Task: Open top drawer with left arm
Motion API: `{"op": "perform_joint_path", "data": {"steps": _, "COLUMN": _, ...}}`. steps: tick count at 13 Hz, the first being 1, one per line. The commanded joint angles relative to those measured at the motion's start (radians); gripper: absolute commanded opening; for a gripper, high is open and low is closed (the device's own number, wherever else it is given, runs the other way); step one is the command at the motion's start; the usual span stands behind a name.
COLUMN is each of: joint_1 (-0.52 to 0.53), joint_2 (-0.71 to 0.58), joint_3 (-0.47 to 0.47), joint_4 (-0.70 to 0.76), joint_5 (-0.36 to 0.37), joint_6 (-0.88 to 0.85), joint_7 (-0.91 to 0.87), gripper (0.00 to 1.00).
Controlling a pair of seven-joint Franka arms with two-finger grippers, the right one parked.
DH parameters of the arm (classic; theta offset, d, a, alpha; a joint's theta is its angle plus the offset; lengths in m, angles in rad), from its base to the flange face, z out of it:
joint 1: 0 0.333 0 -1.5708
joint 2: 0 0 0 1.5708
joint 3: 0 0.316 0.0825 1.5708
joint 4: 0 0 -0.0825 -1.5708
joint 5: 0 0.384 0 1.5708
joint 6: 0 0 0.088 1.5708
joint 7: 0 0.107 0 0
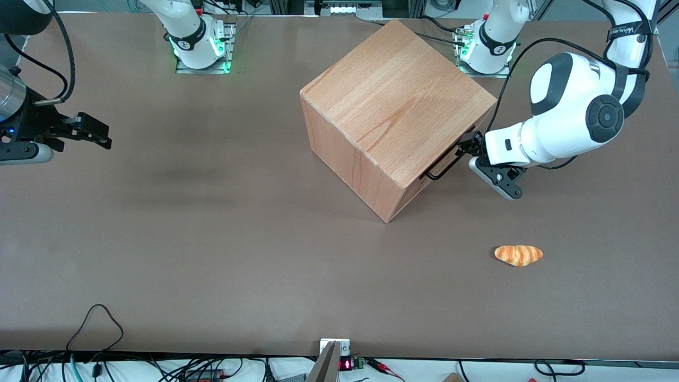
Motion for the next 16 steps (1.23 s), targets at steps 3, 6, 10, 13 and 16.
{"op": "perform_joint_path", "data": {"steps": 3, "joint_1": 0.009, "joint_2": 0.03, "joint_3": -0.004, "joint_4": -0.003, "joint_5": -0.058, "joint_6": 0.033, "joint_7": 0.103, "gripper": 1.0}}
{"op": "perform_joint_path", "data": {"steps": 6, "joint_1": 0.009, "joint_2": 0.048, "joint_3": -0.004, "joint_4": -0.003, "joint_5": -0.058, "joint_6": 0.062, "joint_7": 0.129, "gripper": 1.0}}
{"op": "perform_joint_path", "data": {"steps": 10, "joint_1": 0.009, "joint_2": 0.074, "joint_3": -0.002, "joint_4": -0.003, "joint_5": -0.058, "joint_6": 0.083, "joint_7": 0.166, "gripper": 1.0}}
{"op": "perform_joint_path", "data": {"steps": 13, "joint_1": 0.015, "joint_2": 0.084, "joint_3": -0.002, "joint_4": -0.002, "joint_5": -0.056, "joint_6": 0.105, "joint_7": 0.186, "gripper": 1.0}}
{"op": "perform_joint_path", "data": {"steps": 16, "joint_1": 0.03, "joint_2": 0.09, "joint_3": 0.001, "joint_4": 0.004, "joint_5": -0.05, "joint_6": 0.106, "joint_7": 0.192, "gripper": 1.0}}
